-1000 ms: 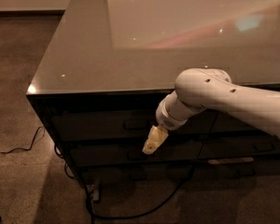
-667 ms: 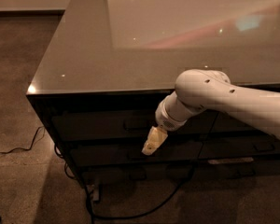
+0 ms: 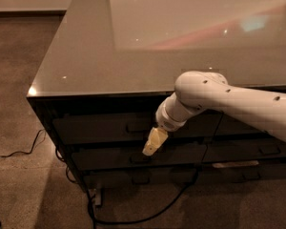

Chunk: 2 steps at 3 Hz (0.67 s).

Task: Open top drawer

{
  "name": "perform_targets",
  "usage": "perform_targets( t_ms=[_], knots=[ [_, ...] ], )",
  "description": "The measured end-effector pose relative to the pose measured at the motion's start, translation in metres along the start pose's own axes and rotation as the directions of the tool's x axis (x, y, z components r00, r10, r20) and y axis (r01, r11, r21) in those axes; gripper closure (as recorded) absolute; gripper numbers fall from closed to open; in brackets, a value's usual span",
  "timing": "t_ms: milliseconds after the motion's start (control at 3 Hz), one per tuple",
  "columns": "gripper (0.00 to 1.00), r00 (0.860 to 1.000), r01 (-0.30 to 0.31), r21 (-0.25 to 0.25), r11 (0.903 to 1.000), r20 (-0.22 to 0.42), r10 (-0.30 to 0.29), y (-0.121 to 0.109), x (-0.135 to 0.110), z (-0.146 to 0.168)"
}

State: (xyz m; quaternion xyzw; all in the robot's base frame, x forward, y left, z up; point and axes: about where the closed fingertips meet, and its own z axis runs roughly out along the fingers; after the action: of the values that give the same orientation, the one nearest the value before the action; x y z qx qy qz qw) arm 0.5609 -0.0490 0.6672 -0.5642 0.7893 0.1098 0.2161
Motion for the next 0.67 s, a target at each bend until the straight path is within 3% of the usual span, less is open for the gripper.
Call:
perform_targets(
  t_ms=[667],
  knots=[
    [0.0,0.999,-0.008,-0.023,0.9997,-0.033,0.007,-0.009,0.007,0.024]
  ],
)
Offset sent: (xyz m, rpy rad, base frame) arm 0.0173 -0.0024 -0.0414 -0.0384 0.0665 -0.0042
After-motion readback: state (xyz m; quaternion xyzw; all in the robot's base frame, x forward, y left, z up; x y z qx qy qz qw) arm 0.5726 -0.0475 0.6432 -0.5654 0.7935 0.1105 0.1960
